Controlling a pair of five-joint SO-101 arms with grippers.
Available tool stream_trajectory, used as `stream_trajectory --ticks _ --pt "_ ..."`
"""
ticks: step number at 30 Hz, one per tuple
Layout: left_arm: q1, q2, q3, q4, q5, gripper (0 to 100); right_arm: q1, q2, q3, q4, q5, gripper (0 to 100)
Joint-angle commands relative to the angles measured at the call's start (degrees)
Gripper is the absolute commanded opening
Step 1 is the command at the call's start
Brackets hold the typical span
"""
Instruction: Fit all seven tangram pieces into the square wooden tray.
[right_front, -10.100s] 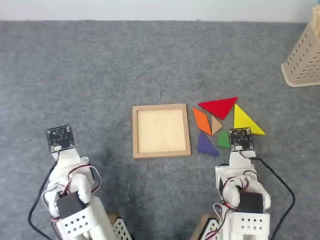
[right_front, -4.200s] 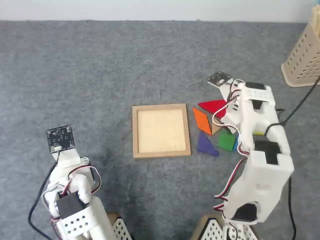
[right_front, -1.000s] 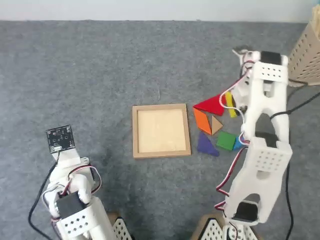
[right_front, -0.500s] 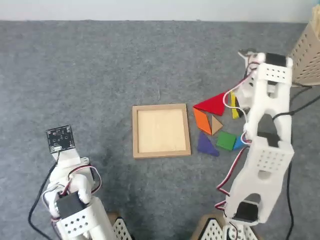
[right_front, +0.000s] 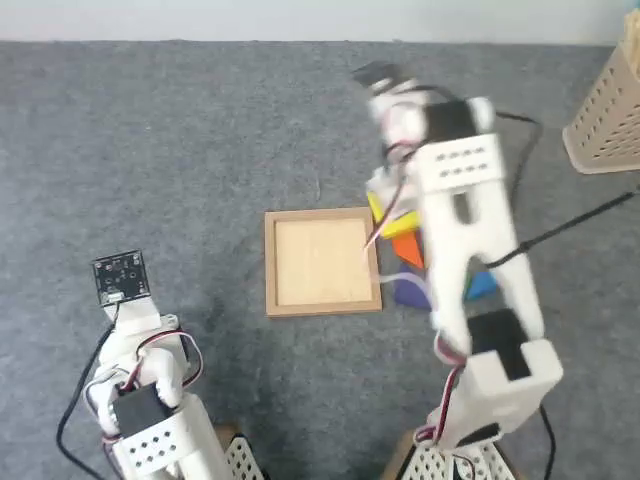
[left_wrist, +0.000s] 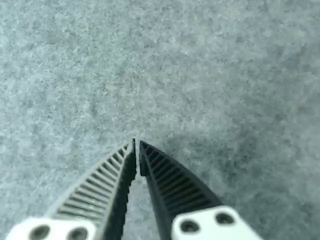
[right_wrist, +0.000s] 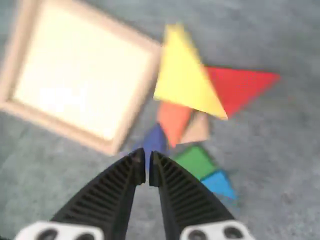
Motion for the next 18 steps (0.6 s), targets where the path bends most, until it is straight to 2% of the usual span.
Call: stream_trajectory --ticks 1,4,6,11,16,18 --pt "0.09 -0.18 -0.48 0.18 0.53 1 -7.60 -4.18 6.77 -9.36 -2.81 0.6" --pt "0.09 -0.18 -0.48 0.18 0.53 1 -10.15 -3.65 12.66 -15.87 -3.34 0.6" --pt "0.09 -0.18 -0.48 0.18 0.53 1 -9.80 -3.82 13.36 -16.31 -3.25 0.6" --pt "0.09 -0.18 -0.48 0.18 0.53 1 -3.82 -5.14 9.23 -14.46 -3.34 0.6" --pt "0.09 -0.18 -0.48 0.18 0.53 1 -1.89 -2.95 9.14 -16.48 -3.25 1.0" --pt "0.09 -0.18 -0.48 0.18 0.53 1 1.27 -1.27 8.79 -18.86 -3.60 5.0"
